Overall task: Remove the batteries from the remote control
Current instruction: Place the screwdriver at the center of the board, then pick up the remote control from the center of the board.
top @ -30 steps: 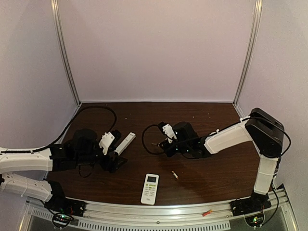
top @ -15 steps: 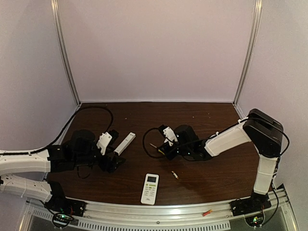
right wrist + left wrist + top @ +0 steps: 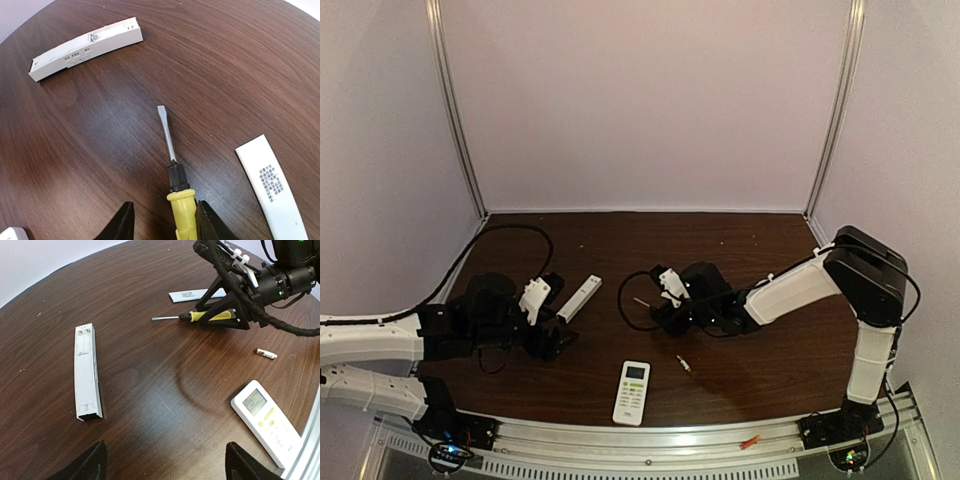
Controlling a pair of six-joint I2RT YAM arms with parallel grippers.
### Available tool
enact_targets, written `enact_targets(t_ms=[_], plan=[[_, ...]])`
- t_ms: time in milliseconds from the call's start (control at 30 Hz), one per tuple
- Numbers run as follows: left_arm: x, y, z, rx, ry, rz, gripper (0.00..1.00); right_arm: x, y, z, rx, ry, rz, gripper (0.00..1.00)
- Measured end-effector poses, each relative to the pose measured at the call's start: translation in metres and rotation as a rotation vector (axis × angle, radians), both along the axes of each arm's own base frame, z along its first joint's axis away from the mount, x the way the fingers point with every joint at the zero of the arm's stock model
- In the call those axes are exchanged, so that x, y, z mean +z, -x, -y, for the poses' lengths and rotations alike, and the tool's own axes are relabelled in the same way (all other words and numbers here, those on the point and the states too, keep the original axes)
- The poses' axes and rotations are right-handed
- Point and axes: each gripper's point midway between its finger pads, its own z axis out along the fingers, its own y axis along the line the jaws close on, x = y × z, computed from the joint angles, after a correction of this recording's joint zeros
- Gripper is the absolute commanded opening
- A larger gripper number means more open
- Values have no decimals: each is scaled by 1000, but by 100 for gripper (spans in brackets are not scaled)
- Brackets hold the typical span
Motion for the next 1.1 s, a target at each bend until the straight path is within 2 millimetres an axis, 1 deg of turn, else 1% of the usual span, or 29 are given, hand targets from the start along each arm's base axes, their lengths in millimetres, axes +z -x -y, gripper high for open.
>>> enact_targets(t_ms=[33,100,133,200,233,333,367,400,433,533,633,833,900,1000,1033,1100], plan=[[0,0,0,-1,0,1,82,0,0,0,-1,5,-3,55],[-1,0,0,-4,-4,3,82,-1,1,2,-4,20,-14,61],[-2,0,0,-6,-6,5,82,0,2,3,-7,23,-20,67],[-5,1,-1,-10,-13,6,83,5,3,6,-12,31,-24,78],[-7,2,-2,-12,-18,6,83,10,3,7,-14,36,-20,79],[-9,1,-2,-15,-18,11,84,30,4,12,-28,33,-12,81],[-9,1,-1,-15,-16,13,88,37,5,13,-31,32,-7,81],[-8,0,0,-15,-12,16,96,45,5,13,-33,28,-2,81],[-8,-1,1,-15,-7,19,97,53,5,14,-36,25,3,81],[-6,-3,5,-15,10,21,97,75,9,17,-41,16,21,82],[-5,-3,8,-18,21,24,97,90,15,25,-46,22,27,83],[18,-8,14,-11,80,62,97,119,23,46,-84,42,57,84],[28,-13,20,1,91,47,97,133,25,57,-107,45,77,84],[46,-27,37,29,125,19,97,155,27,71,-143,34,115,84],[48,-31,42,39,134,5,97,161,28,75,-155,32,124,84],[44,-38,47,74,140,-31,97,171,31,86,-178,34,139,85]])
